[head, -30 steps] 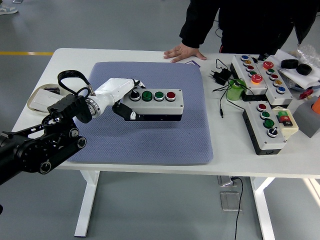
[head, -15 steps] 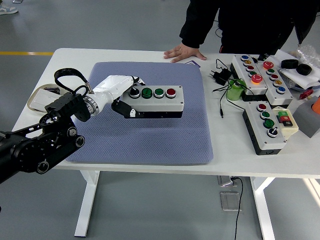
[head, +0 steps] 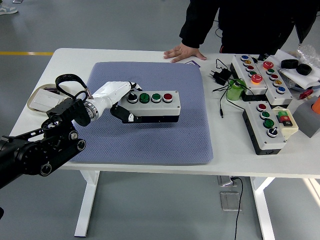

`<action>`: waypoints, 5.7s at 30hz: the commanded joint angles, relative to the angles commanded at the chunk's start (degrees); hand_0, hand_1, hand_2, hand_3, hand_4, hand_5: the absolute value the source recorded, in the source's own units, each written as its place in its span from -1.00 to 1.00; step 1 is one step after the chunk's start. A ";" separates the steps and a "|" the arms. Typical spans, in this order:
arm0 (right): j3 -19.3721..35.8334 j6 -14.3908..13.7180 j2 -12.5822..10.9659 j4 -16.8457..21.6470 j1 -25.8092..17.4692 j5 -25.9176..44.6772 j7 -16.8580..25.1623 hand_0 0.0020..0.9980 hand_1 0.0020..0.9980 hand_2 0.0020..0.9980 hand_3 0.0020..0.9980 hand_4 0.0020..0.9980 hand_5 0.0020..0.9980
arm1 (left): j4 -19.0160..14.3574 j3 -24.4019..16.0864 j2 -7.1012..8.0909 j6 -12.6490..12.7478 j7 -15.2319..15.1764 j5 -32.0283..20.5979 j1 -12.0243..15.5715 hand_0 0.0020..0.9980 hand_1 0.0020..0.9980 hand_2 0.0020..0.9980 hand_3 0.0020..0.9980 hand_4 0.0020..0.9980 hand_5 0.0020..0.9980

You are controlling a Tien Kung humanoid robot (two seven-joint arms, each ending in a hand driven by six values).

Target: Pick up the button,place it on the desk,press the button,press the button

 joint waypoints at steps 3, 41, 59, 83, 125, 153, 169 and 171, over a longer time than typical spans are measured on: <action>-0.05 0.00 -0.03 0.00 -0.04 0.09 0.02 0.29 0.02 0.10 0.18 -0.50 -0.29 | 0.60 0.20 -0.05 0.49 -0.49 -0.59 0.07 -0.64 -0.69 -0.61 -0.56 -0.73 -1.00; -0.32 -0.02 0.03 0.00 0.77 0.50 0.16 0.29 0.02 0.10 0.18 -0.50 -0.29 | 7.21 1.24 -1.09 -0.04 -3.27 -0.31 0.01 -0.21 -0.09 -0.06 -0.26 -0.35 -1.00; -0.34 -0.04 0.00 0.00 0.39 0.57 0.08 0.29 0.02 0.10 0.19 -0.50 -0.29 | 6.84 -0.07 -1.03 -5.36 -3.24 1.27 0.24 0.46 0.49 0.47 0.14 -0.06 -0.99; -0.45 -0.08 -0.05 0.00 -0.21 0.69 -0.01 0.29 0.02 0.10 0.19 -0.50 -0.29 | 4.51 -5.30 -0.89 -13.63 -2.20 2.95 1.32 0.91 0.88 0.93 0.89 0.95 -0.14; 0.45 0.00 0.24 0.00 0.15 0.43 0.35 0.29 0.02 0.10 0.19 -0.50 -0.29 | -34.37 -18.57 5.31 -28.52 24.08 24.41 6.62 -0.96 -1.00 -0.88 0.65 -0.13 -1.00; 0.13 -0.06 0.24 0.00 -0.48 0.97 0.26 0.29 0.02 0.10 0.19 -0.50 -0.29 | -30.22 -11.46 0.58 -29.02 24.29 16.08 5.04 -0.97 -1.00 -0.93 0.61 -0.13 -1.00; -0.04 0.00 0.19 0.00 -0.25 1.27 0.44 0.29 0.02 0.10 0.19 -0.50 -0.29 | -26.24 -10.65 0.50 -29.06 23.65 15.68 5.15 -0.97 -1.00 -0.92 0.60 -0.12 -1.00; -0.05 0.00 0.19 0.00 -0.18 1.33 0.46 0.29 0.02 0.10 0.19 -0.50 -0.29 | -25.85 -10.60 0.79 -29.20 23.64 15.89 5.28 -0.97 -1.00 -0.92 0.60 -0.12 -1.00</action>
